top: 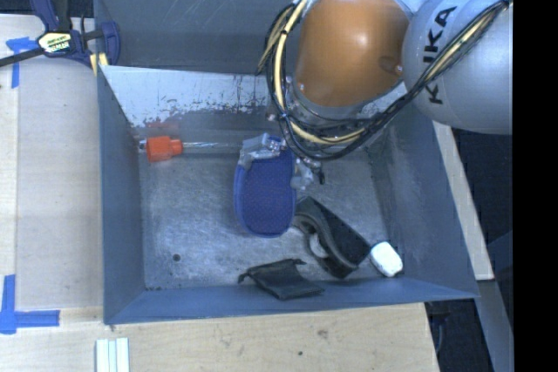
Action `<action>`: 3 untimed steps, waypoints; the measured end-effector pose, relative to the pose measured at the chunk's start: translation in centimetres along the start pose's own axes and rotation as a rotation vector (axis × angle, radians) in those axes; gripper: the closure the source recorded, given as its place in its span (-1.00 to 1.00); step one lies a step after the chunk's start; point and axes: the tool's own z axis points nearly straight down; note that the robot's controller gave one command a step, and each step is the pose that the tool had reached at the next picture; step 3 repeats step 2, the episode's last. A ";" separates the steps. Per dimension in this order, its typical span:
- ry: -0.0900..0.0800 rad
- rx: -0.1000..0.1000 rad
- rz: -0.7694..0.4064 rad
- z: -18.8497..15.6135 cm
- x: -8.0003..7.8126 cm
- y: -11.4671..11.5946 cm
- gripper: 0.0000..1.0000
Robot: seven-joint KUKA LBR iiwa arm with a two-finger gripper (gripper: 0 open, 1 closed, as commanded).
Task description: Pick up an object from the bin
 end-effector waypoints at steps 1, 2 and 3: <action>-0.002 0.003 -0.343 -5.5 -0.6 -1.2 1.00; 0.000 0.002 -0.590 -9.9 1.9 -4.0 1.00; 0.000 0.002 -0.590 -9.9 1.9 -4.0 1.00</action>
Offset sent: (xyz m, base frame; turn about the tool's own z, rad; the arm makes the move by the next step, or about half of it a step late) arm 0.0117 0.0006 0.0529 -0.3440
